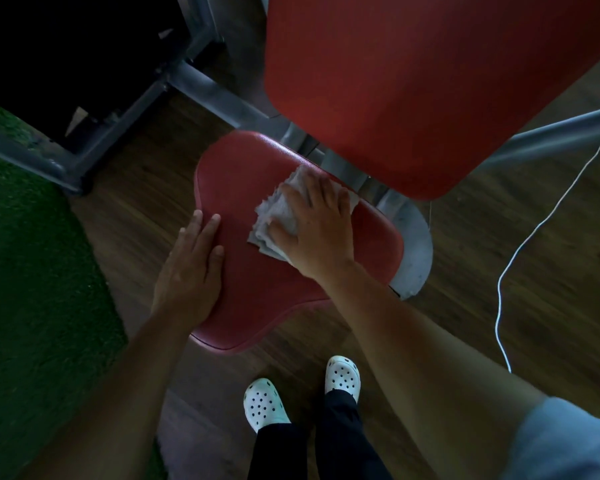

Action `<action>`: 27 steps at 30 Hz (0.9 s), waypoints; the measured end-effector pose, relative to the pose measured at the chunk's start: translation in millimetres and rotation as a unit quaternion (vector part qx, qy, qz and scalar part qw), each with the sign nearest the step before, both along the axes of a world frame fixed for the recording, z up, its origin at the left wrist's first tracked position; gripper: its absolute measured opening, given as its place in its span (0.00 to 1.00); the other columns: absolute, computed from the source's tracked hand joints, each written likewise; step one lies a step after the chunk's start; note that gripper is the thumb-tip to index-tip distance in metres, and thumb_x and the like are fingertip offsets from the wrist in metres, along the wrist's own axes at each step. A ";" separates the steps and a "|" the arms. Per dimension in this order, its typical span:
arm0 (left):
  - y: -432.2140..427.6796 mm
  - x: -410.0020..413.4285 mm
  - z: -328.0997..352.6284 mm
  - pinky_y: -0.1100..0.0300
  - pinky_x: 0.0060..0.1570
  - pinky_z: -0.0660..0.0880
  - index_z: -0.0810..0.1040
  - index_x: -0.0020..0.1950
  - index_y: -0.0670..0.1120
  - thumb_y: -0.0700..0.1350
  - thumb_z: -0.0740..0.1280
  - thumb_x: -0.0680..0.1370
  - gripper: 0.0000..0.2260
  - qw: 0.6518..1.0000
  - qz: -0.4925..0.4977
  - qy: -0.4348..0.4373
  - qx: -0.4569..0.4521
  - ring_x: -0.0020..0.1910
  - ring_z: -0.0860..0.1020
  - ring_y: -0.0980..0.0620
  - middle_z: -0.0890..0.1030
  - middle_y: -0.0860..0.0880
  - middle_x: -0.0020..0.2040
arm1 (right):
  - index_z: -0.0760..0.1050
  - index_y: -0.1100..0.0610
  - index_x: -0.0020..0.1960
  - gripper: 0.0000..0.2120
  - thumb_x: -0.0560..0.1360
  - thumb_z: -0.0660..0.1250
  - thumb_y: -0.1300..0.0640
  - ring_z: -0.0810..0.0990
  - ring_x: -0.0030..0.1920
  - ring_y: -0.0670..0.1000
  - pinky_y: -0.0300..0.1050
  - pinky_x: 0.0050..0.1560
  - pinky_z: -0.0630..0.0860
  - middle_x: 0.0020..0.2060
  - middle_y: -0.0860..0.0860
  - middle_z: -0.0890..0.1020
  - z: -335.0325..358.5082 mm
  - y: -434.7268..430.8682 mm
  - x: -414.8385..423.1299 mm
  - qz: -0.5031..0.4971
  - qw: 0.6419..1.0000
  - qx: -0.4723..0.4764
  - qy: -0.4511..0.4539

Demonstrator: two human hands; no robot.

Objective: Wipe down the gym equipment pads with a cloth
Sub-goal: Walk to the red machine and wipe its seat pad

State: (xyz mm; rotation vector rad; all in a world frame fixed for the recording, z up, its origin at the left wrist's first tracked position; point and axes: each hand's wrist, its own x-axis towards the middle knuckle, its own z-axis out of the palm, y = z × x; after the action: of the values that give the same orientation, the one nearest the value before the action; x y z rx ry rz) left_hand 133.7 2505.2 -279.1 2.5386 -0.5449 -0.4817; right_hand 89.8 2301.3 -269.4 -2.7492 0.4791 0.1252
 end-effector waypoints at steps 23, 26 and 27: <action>-29.0 -12.6 13.7 0.43 0.72 0.56 0.52 0.77 0.49 0.63 0.44 0.77 0.32 0.991 0.020 -0.038 0.130 0.76 0.53 0.43 0.51 0.43 0.78 | 0.68 0.51 0.70 0.42 0.66 0.60 0.24 0.57 0.75 0.57 0.63 0.70 0.58 0.75 0.53 0.60 -1.9 -42.6 -108.1 0.027 0.999 -0.021 -0.026; -29.0 -12.7 12.3 0.43 0.72 0.55 0.51 0.77 0.49 0.63 0.43 0.77 0.32 0.989 0.019 -0.039 0.138 0.76 0.53 0.43 0.51 0.43 0.78 | 0.68 0.51 0.69 0.40 0.67 0.60 0.25 0.62 0.72 0.57 0.61 0.68 0.62 0.72 0.54 0.66 -4.5 -44.3 -93.7 -0.014 0.999 -0.021 -0.047; -29.4 -12.6 12.1 0.44 0.72 0.55 0.51 0.77 0.49 0.63 0.43 0.77 0.32 0.989 0.017 -0.040 0.140 0.76 0.53 0.43 0.51 0.43 0.78 | 0.69 0.52 0.69 0.40 0.68 0.59 0.25 0.64 0.71 0.57 0.60 0.67 0.63 0.71 0.54 0.67 -4.8 -43.8 -80.7 -0.012 0.998 -0.027 -0.058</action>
State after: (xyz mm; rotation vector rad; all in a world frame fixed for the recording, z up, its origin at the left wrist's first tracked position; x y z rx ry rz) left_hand 121.1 2475.8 -267.0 2.8413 -0.4910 -0.4742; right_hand 9.0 2257.4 -274.2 -2.7834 0.4894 -0.0546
